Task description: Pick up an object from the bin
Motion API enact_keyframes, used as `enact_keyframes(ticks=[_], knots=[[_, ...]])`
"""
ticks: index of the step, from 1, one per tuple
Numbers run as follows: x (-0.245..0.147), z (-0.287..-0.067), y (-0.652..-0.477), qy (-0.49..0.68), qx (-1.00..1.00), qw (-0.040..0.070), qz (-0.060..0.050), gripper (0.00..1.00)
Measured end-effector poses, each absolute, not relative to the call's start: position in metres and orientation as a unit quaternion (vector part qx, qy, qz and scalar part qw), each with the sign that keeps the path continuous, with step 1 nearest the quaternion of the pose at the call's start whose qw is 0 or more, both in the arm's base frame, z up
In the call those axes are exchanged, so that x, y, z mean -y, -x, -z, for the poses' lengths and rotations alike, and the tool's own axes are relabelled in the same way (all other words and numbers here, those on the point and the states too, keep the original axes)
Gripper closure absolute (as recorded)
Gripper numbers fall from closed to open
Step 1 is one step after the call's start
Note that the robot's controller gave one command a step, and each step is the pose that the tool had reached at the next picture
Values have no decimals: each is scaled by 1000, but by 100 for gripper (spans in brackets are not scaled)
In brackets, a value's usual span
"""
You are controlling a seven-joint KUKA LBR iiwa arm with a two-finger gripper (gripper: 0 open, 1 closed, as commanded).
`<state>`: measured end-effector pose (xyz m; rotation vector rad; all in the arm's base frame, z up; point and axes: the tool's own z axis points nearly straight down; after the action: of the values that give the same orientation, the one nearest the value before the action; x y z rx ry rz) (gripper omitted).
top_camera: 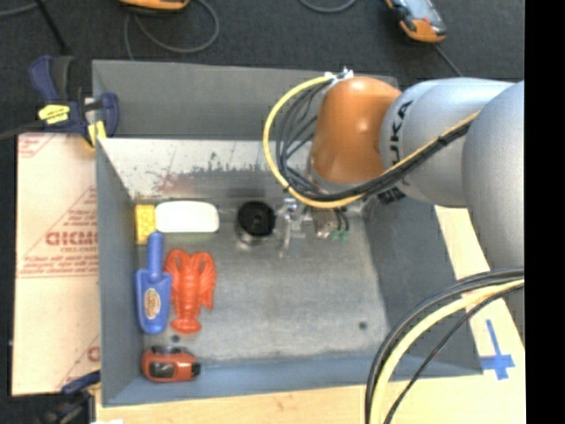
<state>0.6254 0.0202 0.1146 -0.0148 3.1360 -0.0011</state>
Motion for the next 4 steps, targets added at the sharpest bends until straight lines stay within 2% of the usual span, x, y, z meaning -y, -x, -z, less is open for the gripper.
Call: enact_keyframes(ticks=[1, 2, 3, 4], knots=[[-21, -115, -625, 4, -1000, 3, 0, 0], [-21, -115, -625, 4, -1000, 3, 0, 0], [-29, -96, -628, 17, -1000, 2, 1, 0], [-38, -87, -637, -43, -999, 4, 0, 100]])
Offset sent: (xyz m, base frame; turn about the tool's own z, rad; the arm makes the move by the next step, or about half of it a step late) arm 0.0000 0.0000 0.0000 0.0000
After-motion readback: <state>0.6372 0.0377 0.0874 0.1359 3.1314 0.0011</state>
